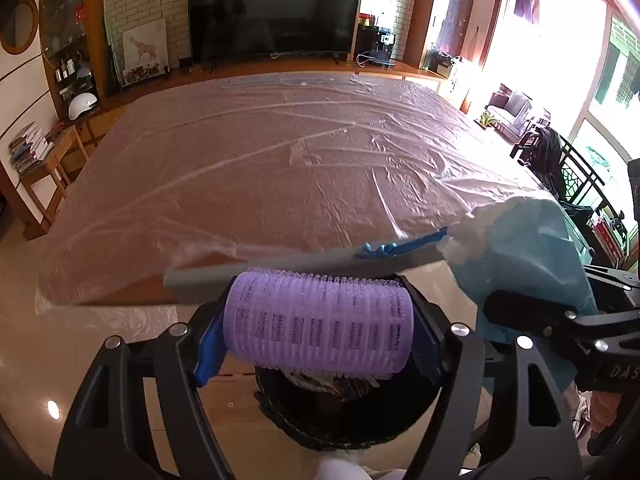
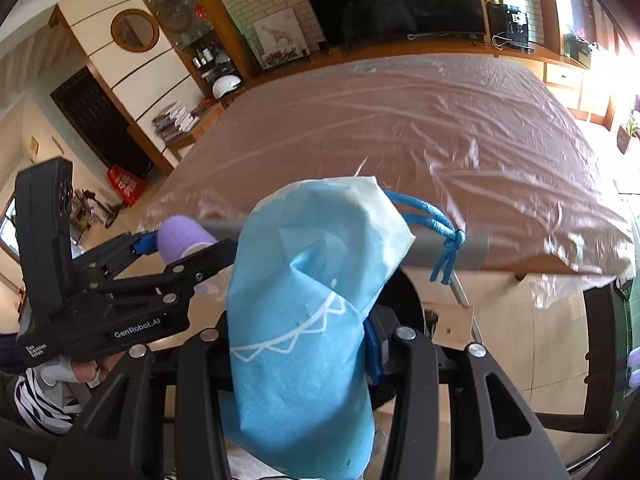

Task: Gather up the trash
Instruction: 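Carry the roller in the left tool and blue bag in the right tool to the bin, then open the right tool to drop the blue bag while the left tool releases the roller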

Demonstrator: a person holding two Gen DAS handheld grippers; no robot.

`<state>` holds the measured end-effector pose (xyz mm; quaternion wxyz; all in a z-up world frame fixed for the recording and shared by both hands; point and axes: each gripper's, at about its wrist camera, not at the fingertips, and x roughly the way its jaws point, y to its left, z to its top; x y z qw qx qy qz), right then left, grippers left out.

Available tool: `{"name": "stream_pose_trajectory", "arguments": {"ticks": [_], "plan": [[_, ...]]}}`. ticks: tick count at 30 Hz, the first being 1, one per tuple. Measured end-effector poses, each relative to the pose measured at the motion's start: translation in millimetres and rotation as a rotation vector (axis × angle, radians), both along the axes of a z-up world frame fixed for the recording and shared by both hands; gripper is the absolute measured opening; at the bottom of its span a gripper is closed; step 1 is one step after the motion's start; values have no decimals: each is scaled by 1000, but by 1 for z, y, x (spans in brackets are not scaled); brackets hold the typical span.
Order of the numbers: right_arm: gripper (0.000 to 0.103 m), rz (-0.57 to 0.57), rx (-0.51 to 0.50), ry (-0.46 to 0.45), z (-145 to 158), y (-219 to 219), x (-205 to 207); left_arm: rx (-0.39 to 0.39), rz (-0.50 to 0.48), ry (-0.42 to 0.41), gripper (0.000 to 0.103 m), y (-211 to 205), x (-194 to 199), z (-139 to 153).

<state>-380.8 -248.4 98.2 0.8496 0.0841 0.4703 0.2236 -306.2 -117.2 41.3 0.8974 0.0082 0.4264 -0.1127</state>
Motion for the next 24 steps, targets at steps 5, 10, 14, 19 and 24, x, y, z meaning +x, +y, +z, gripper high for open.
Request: {"name": "stream_pose_trajectory", "arguments": {"ticks": [5, 10, 14, 19, 24], "plan": [[42, 27, -26, 26, -14, 5, -16, 7, 3, 23, 75, 0, -14, -10], [42, 36, -38, 58, -26, 8, -25, 15, 2, 50, 75, 3, -21, -21], [42, 35, -51, 87, -37, 12, -29, 16, -5, 71, 75, 2, -26, -29], [42, 15, -72, 127, -53, 18, -20, 26, -31, 99, 75, -1, -26, -44], [43, -10, -105, 158, -66, 26, -2, 41, -48, 125, 75, -1, -17, -55]]}}
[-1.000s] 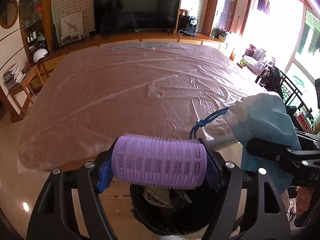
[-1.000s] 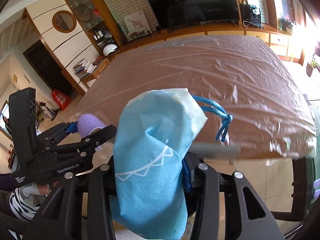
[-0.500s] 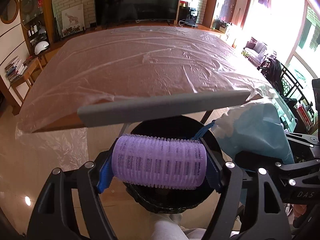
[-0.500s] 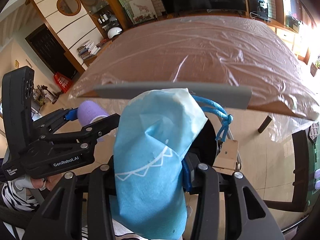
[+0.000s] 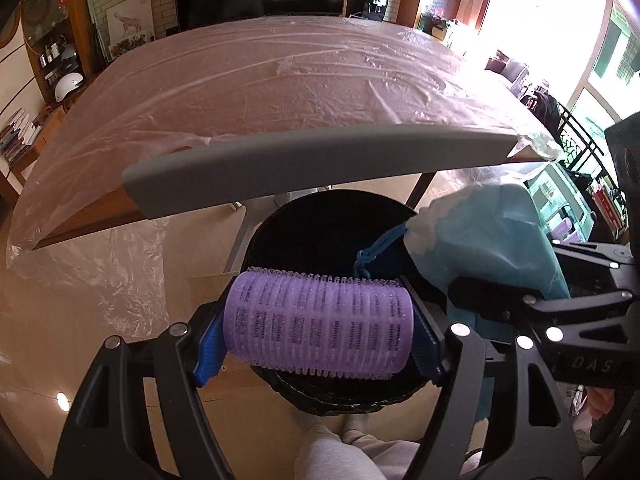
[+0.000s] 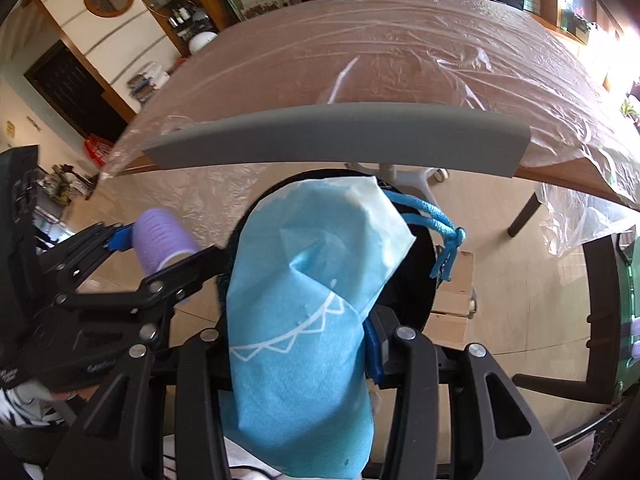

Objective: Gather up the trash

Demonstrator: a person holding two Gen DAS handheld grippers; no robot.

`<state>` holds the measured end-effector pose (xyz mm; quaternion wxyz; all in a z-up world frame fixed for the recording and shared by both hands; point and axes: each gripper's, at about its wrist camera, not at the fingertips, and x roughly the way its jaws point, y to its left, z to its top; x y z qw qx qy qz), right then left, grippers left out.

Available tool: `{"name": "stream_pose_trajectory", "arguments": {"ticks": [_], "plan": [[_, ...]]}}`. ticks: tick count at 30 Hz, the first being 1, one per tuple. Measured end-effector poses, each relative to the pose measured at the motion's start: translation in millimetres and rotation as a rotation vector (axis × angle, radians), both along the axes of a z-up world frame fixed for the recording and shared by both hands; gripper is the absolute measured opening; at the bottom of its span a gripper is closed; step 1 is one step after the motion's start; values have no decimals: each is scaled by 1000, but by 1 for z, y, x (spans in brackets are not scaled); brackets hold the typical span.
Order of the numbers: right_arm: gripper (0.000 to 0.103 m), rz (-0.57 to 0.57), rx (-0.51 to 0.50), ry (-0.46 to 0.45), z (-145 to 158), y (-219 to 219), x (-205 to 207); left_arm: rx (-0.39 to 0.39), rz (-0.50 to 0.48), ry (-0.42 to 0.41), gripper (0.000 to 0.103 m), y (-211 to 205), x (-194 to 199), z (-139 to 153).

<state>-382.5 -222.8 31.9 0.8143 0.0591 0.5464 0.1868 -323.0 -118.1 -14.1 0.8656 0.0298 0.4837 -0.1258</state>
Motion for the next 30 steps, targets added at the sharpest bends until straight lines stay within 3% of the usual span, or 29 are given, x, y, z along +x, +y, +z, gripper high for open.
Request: {"name": "stream_pose_trajectory", "arguments": {"ticks": [13, 14, 16, 20, 30], "plan": [[46, 4, -12, 38, -25, 21, 25, 5, -34, 63, 75, 4, 22, -25], [50, 4, -8, 43, -26, 20, 26, 0, -34, 68, 76, 5, 23, -26], [72, -1, -1, 46, -28, 18, 27, -26, -29, 92, 77, 8, 28, -30], [73, -18, 7, 48, -28, 10, 24, -53, -15, 108, 90, 11, 32, -32], [75, -23, 3, 17, -13, -3, 8, -48, -7, 70, 92, 10, 25, -21]]}}
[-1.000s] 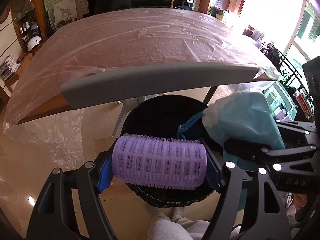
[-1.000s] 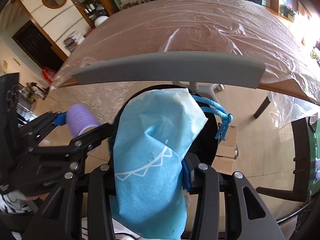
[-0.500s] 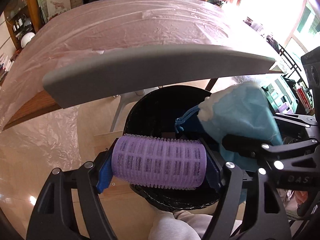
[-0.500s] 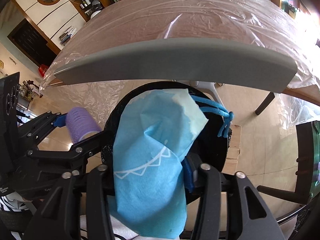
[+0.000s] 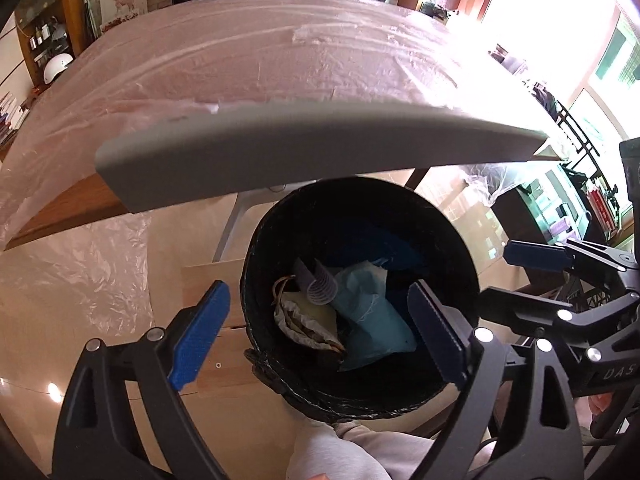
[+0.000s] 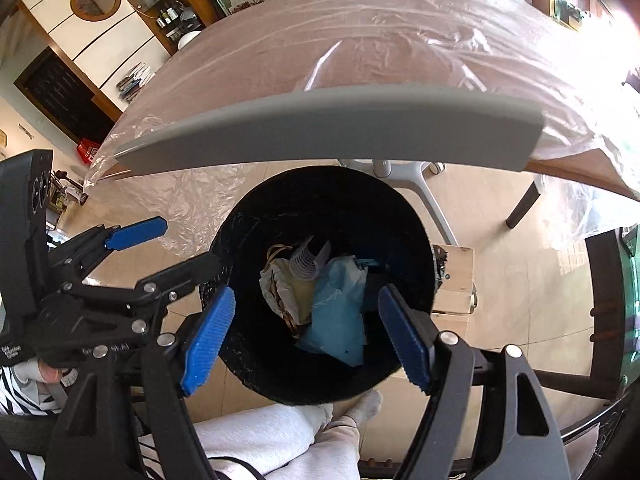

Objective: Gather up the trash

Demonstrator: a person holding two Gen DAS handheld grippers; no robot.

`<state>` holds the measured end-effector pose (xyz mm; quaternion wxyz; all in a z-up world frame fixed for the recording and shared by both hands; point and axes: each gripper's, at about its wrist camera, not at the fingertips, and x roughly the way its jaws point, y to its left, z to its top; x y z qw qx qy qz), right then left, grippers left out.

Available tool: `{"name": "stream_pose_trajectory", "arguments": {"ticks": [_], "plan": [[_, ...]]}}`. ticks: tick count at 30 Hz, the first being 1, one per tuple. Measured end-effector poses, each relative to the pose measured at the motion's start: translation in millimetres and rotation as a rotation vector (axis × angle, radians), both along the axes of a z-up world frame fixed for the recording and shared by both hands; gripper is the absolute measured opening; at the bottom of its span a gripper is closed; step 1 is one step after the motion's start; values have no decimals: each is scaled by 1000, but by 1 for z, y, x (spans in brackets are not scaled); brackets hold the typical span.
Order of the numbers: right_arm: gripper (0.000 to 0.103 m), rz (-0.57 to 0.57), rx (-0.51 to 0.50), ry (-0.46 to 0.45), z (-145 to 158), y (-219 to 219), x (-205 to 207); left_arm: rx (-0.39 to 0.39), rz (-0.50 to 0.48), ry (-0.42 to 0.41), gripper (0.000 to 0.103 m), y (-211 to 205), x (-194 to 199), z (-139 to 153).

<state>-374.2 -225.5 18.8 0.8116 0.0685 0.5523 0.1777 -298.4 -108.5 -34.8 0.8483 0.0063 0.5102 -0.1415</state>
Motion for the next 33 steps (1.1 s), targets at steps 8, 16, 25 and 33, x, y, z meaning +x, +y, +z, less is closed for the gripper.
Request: {"name": "stream_pose_trajectory", "arguments": {"ticks": [8, 16, 25, 33], "plan": [[87, -17, 18, -183, 66, -17, -10, -41, 69, -162, 99, 7, 0, 64], [99, -168, -121, -377, 112, -64, 76, 37, 182, -336, 101, 37, 61, 114], [99, -291, -206, -318, 72, -102, 203, 97, 251, -298, 101, 80, 178, 91], [99, -320, -275, -263, 38, -106, 266, 99, 261, -247, 101, 94, 242, 61]]}}
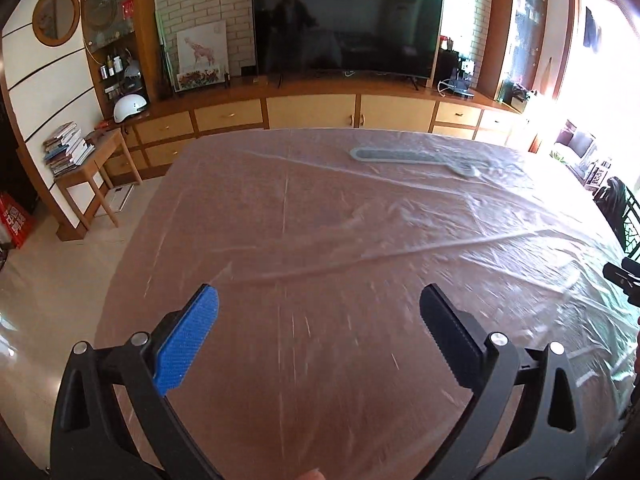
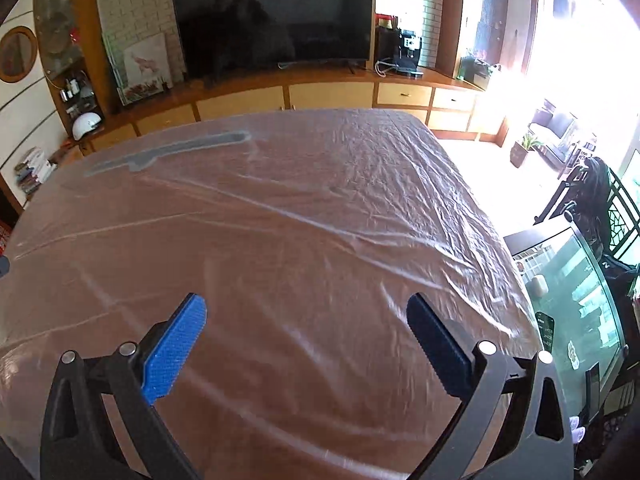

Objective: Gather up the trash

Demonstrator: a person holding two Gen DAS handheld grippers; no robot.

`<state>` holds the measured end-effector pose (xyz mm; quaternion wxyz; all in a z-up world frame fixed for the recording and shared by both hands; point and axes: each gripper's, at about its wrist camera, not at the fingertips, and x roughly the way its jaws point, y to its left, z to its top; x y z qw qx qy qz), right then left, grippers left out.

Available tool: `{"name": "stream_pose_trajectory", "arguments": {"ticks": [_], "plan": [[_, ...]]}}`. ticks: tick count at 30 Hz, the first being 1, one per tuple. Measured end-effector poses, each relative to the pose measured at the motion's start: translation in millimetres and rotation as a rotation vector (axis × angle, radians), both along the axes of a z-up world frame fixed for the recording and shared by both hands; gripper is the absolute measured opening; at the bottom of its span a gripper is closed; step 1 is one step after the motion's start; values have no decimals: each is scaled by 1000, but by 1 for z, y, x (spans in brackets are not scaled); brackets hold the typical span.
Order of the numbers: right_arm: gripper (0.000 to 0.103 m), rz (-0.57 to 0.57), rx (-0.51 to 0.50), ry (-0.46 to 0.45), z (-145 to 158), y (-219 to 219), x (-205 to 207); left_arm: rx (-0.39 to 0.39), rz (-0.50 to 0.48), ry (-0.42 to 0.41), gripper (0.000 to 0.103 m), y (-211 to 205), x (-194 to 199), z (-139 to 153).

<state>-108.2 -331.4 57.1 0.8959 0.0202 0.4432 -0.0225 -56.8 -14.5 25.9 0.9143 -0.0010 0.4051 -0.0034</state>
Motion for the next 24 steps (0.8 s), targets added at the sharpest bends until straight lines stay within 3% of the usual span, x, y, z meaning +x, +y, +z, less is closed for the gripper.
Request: {"name": "stream_pose_trajectory", "arguments": {"ticks": [5, 11, 14, 24], "plan": [[99, -33, -13, 32, -10, -9, 14, -10, -7, 27, 101, 5, 19, -13], [99, -57, -24, 61, -14, -19, 22, -27, 16, 119, 101, 6, 29, -24], [99, -57, -24, 61, -15, -18, 22, 6, 20, 125, 101, 5, 30, -25], [99, -57, -24, 61, -14, -18, 22, 1, 19, 128, 102, 6, 34, -27]]}}
